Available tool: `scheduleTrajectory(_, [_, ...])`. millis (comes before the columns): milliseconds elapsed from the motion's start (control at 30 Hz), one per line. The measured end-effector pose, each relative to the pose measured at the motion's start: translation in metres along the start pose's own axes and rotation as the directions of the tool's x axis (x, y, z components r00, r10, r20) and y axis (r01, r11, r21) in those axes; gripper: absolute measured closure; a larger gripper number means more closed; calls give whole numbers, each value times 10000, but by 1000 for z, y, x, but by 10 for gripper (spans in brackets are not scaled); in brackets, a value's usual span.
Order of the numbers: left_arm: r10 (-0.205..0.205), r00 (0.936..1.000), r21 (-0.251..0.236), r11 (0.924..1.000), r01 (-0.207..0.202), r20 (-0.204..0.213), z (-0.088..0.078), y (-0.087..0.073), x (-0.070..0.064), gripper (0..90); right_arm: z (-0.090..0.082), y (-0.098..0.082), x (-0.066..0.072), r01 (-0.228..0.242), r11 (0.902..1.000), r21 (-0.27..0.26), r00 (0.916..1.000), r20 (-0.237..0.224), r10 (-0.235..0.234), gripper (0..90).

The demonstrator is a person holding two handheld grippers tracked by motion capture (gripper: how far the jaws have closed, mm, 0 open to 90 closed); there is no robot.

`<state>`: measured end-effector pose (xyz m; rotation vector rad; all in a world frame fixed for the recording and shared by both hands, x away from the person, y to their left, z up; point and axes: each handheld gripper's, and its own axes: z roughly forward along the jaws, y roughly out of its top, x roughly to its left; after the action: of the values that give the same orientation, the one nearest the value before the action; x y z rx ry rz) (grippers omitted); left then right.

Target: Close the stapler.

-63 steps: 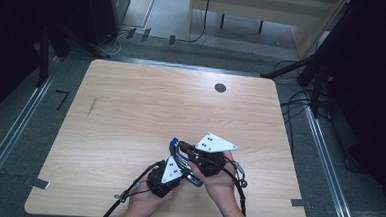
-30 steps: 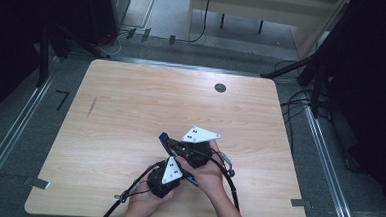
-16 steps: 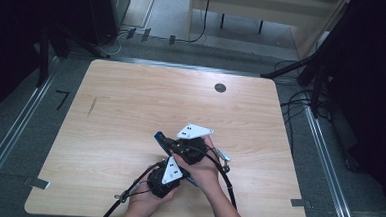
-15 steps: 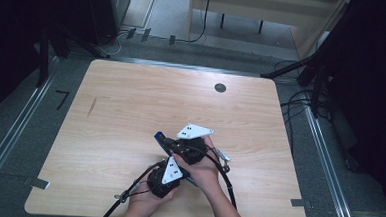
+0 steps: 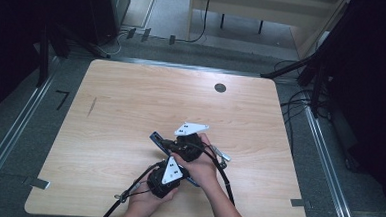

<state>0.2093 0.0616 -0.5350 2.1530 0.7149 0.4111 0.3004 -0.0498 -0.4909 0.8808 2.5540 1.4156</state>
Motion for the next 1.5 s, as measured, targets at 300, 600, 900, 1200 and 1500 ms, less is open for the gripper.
scheduleTrajectory(300, [75, 10000, 65, 10000, -75, 6, 0, 0, 0, 900, 14, -2, -4, -155, 9940, 1079, 9998, 135, 142, 900])
scheduleTrajectory(600, [53, 10000, 75, 10000, -54, 38, -1, 0, 1, 900, 17, -2, -3, -153, 9918, 1270, 9997, 199, 129, 900])
scheduleTrajectory(900, [-31, 10000, 21, 10000, 31, 56, 0, 0, 0, 900, 5, -2, -10, -433, 9952, 878, 9989, 233, 414, 900])
scheduleTrajectory(1200, [33, 10000, 18, 10000, -33, 12, 0, 0, 0, 900, -21, -5, -23, -470, 9977, 481, 9975, 550, 443, 900])
scheduleTrajectory(1500, [61, 10000, 19, 10000, -61, 9, 0, 0, 0, 900, -52, -17, -42, -354, 9992, 202, 9917, 1242, 326, 891])
